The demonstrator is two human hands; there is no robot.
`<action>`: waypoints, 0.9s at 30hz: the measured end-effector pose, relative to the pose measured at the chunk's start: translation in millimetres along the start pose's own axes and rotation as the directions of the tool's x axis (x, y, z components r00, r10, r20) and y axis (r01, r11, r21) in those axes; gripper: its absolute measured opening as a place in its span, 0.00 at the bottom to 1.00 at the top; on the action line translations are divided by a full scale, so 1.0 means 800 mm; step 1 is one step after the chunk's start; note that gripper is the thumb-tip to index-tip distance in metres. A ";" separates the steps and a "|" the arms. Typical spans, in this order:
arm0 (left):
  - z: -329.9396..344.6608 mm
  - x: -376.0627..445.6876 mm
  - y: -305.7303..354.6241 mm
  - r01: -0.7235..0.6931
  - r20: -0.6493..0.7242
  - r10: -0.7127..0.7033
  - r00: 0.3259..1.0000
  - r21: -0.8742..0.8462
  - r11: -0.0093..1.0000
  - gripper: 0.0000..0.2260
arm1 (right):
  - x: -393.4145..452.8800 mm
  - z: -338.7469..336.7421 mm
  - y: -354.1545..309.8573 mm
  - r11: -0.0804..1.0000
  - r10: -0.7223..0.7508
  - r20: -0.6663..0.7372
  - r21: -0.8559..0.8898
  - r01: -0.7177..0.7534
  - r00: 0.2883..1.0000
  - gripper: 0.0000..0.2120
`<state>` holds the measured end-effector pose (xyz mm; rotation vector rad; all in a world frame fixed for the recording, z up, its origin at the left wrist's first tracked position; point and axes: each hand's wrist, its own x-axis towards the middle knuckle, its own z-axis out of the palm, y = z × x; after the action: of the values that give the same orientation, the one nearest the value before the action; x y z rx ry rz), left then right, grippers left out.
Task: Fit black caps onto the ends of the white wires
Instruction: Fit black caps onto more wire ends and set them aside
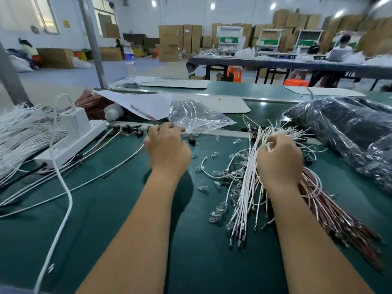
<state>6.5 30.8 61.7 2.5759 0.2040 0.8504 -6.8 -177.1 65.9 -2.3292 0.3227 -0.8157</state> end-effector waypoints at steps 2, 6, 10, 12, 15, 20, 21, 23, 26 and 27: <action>0.013 -0.009 0.018 -0.083 0.112 0.093 0.989 -0.091 0.992 0.15 | 0.000 -0.001 0.004 0.956 0.044 0.176 -0.293 0.010 0.983 0.16; 0.028 -0.023 0.051 -0.032 0.308 0.114 0.945 -0.259 0.965 0.12 | -0.003 0.000 0.002 0.914 0.047 0.232 -0.401 0.051 0.972 0.07; 0.033 -0.036 0.074 0.093 0.466 0.161 0.870 -0.475 0.875 0.10 | -0.002 -0.003 -0.001 0.919 0.007 0.224 -0.386 0.082 0.975 0.02; 0.031 -0.039 0.077 0.103 0.485 0.181 0.856 -0.502 0.859 0.10 | -0.001 -0.002 0.000 0.922 -0.001 0.212 -0.379 0.083 0.977 0.01; 0.024 -0.039 0.077 0.122 0.458 0.185 0.870 -0.562 0.818 0.11 | 0.000 -0.004 -0.001 0.960 0.010 0.127 -0.279 0.026 0.992 0.04; 0.018 -0.034 0.068 -0.118 0.133 0.225 0.965 -0.546 0.830 0.22 | -0.004 -0.005 -0.015 0.981 -0.194 -0.080 -0.006 0.194 0.978 0.03; 0.015 -0.034 0.068 -0.157 0.080 0.233 0.969 -0.529 0.834 0.25 | -0.008 -0.003 -0.020 0.961 -0.274 -0.028 0.037 0.275 0.961 0.04; 0.013 -0.034 0.067 -0.216 0.033 0.267 0.963 -0.494 0.842 0.27 | -0.020 0.000 -0.030 0.889 -0.451 0.086 0.126 0.439 0.888 0.05; 0.017 -0.031 0.062 -0.274 -0.001 0.300 0.954 -0.409 0.870 0.13 | -0.031 0.002 -0.040 0.798 -0.594 0.111 0.208 0.565 0.797 0.07; 0.018 -0.029 0.060 -0.265 -0.018 0.279 0.960 -0.380 0.886 0.08 | -0.032 0.000 -0.041 0.785 -0.609 0.067 0.197 0.588 0.791 0.06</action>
<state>-3.5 -23.8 59.7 2.2760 -0.3162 0.8408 -25.9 -141.4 74.9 -2.3199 -0.5658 -0.9316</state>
